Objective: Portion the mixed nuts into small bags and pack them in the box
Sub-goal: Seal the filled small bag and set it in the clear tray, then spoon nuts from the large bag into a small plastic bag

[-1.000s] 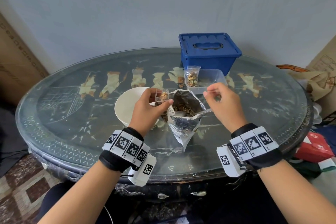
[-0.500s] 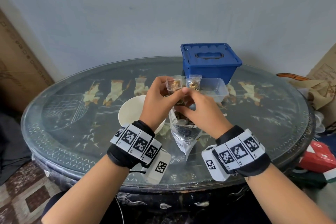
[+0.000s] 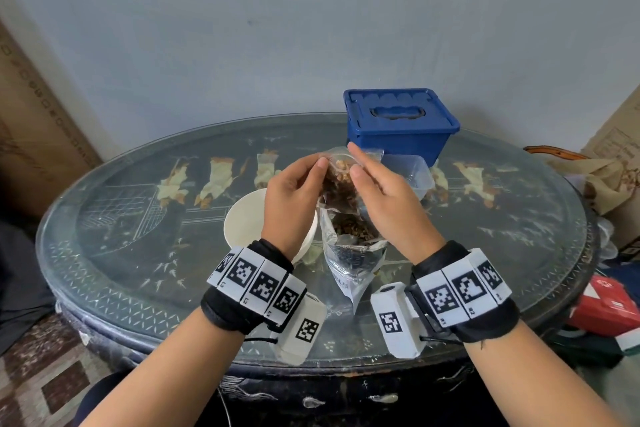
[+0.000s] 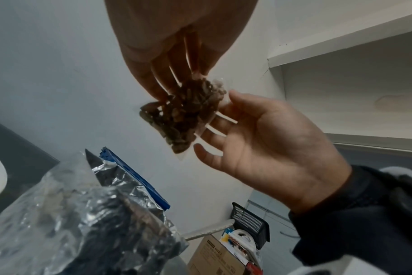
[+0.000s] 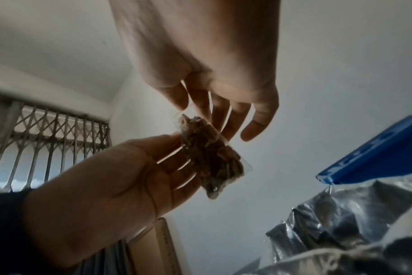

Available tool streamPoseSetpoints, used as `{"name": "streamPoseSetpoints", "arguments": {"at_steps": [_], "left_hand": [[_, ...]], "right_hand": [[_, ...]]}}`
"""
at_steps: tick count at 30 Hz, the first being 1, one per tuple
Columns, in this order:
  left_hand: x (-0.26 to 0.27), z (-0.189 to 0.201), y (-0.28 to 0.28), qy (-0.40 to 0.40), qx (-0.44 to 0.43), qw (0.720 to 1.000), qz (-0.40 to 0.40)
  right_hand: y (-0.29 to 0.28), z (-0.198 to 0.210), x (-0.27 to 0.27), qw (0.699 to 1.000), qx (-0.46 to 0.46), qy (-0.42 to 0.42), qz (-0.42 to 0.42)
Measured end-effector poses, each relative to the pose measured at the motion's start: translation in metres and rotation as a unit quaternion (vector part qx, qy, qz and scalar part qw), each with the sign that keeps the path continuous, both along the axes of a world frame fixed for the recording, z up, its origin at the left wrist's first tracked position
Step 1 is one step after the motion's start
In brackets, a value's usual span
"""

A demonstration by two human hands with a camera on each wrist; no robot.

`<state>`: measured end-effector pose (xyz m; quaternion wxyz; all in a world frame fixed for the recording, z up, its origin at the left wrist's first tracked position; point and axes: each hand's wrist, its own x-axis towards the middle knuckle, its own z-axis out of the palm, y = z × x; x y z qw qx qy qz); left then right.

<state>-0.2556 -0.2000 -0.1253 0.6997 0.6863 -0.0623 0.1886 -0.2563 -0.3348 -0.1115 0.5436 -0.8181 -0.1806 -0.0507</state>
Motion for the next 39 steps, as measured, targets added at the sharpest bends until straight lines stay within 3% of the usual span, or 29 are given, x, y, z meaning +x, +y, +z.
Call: {"name": "streamPoseSetpoints", "arguments": {"at_steps": [6, 10, 14, 17, 22, 27, 32, 39], "left_hand": [[-0.004, 0.002, -0.006, -0.009, 0.028, 0.999, -0.030], [0.001, 0.002, -0.005, -0.033, 0.067, 0.997, 0.008], [0.014, 0.011, 0.003, -0.020, 0.041, 0.999, 0.002], [0.025, 0.029, 0.002, -0.013, 0.044, 0.998, -0.040], [0.055, 0.065, -0.004, -0.005, 0.111, 0.986, -0.123], [0.099, 0.090, -0.023, 0.032, 0.179, 0.969, -0.165], [0.153, 0.083, -0.039, 0.072, 0.317, 0.929, -0.175], [0.224, 0.029, -0.050, 0.138, 0.513, 0.820, -0.212]], "right_hand": [[0.010, -0.005, 0.005, 0.996, -0.012, -0.072, -0.050], [0.011, -0.006, 0.010, 0.988, -0.049, -0.108, -0.098], [-0.005, 0.011, 0.018, 0.979, -0.104, -0.121, -0.129], [-0.021, 0.033, 0.026, 0.983, -0.095, -0.104, -0.120], [-0.050, 0.073, 0.047, 0.997, 0.008, -0.015, -0.081], [-0.078, 0.092, 0.084, 0.997, 0.010, 0.027, -0.067], [-0.094, 0.072, 0.133, 0.994, -0.024, 0.074, -0.080], [-0.097, -0.006, 0.188, 0.983, -0.048, 0.155, -0.089]]}}
